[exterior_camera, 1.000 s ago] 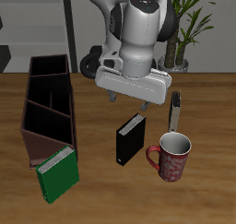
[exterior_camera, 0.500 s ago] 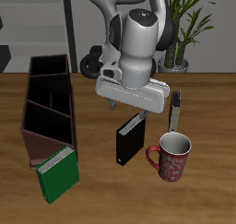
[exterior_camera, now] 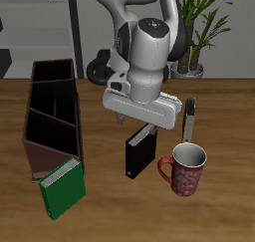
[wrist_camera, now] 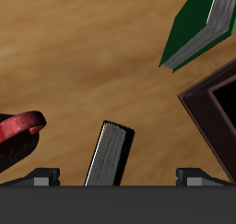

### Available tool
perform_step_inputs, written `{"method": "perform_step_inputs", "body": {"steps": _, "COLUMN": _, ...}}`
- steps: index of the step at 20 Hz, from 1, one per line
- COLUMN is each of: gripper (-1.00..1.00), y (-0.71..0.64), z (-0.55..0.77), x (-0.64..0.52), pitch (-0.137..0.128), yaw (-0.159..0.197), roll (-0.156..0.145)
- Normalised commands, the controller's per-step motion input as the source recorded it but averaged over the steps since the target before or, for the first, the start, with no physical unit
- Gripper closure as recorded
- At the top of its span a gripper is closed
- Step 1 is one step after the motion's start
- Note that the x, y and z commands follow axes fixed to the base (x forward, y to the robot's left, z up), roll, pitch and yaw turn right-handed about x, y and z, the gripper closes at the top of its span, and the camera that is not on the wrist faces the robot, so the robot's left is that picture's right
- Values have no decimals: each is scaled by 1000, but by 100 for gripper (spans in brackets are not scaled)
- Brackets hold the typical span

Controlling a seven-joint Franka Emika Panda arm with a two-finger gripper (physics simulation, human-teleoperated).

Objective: Place the black book into the right desk caddy's front compartment

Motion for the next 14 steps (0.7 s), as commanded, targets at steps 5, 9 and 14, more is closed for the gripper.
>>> {"method": "perform_step_inputs", "body": {"steps": 5, "gripper": -100, "y": -2, "z": -182, "x": 57, "pitch": 33, "yaw": 13, "roll": 2}}
{"method": "perform_step_inputs", "body": {"steps": 9, "gripper": -100, "y": 0, "z": -77, "x": 19, "pitch": 10, "yaw": -3, "roll": 1}}
{"method": "perform_step_inputs", "body": {"steps": 14, "gripper": -100, "y": 3, "z": -118, "x": 18, "pitch": 16, "yaw": 13, "roll": 6}}
